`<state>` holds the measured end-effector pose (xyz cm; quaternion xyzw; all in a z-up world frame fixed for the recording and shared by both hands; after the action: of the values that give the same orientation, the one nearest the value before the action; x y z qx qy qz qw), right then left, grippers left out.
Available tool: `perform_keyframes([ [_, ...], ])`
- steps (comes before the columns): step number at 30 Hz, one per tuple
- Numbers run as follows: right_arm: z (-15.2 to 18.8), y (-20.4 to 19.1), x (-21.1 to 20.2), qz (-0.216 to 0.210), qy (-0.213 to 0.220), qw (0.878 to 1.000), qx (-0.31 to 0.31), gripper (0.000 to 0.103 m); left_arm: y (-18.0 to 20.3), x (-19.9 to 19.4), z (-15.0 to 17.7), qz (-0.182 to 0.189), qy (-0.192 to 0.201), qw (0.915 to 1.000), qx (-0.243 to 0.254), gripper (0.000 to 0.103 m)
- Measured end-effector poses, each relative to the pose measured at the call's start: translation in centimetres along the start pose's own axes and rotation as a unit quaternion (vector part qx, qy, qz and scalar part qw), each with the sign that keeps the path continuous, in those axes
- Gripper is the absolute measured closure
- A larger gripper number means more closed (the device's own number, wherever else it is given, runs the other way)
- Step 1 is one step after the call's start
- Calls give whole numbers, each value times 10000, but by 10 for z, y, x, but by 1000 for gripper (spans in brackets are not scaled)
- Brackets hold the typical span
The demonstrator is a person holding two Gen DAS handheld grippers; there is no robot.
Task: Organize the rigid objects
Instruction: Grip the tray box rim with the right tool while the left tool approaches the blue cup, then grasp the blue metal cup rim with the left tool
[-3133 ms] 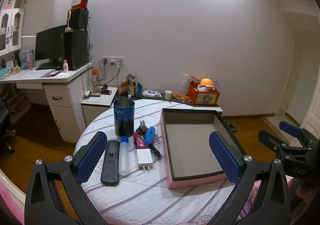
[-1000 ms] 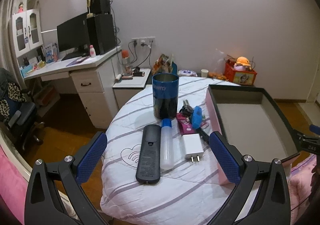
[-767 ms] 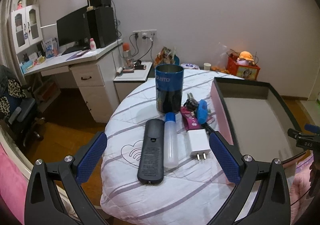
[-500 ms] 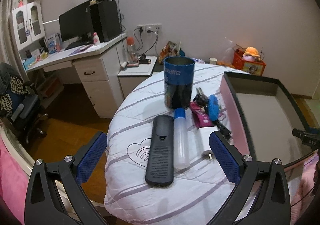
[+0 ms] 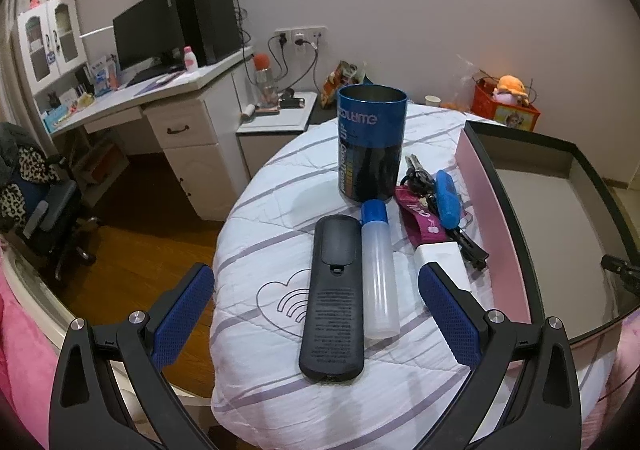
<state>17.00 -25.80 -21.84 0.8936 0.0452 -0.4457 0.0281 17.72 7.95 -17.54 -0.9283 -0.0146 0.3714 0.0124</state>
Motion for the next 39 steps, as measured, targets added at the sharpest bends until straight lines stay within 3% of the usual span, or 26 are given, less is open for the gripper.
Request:
perform_keyframes([
  [3, 0, 0, 0, -89, -24, 10000, -1, 74, 2, 6, -6, 31, -37, 10000, 18, 0],
  [6, 0, 7, 1, 0, -111, 9993, 349, 85, 3, 12, -14, -41, -44, 10000, 66, 0],
  [20, 5, 7, -16, 481, -18, 9952, 851, 88, -2, 28, -39, -292, 77, 9995, 127, 0],
  [24, 6, 5, -21, 457, 87, 9950, 884, 88, -1, 38, -47, -167, 83, 9997, 135, 0],
  [27, 6, 2, -21, 533, 143, 9948, 854, 93, 1, 45, -53, 27, 83, 9999, 81, 0],
  [39, 6, 0, -20, 639, 115, 9944, 830, 94, 16, 84, -78, 273, -13, 9996, -74, 0],
])
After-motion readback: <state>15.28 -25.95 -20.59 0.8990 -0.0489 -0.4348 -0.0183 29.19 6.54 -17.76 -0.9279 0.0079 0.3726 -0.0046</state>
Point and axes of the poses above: each gripper's, at about its wrist camera, not at the fingertips, and x roughly the way its jaws point, y to its right, z to its underside, the point moved 4 cm from there along x, roughly the way its jaws point, and after that the axes turned 3 degrees about z, right-handed, at the moved point
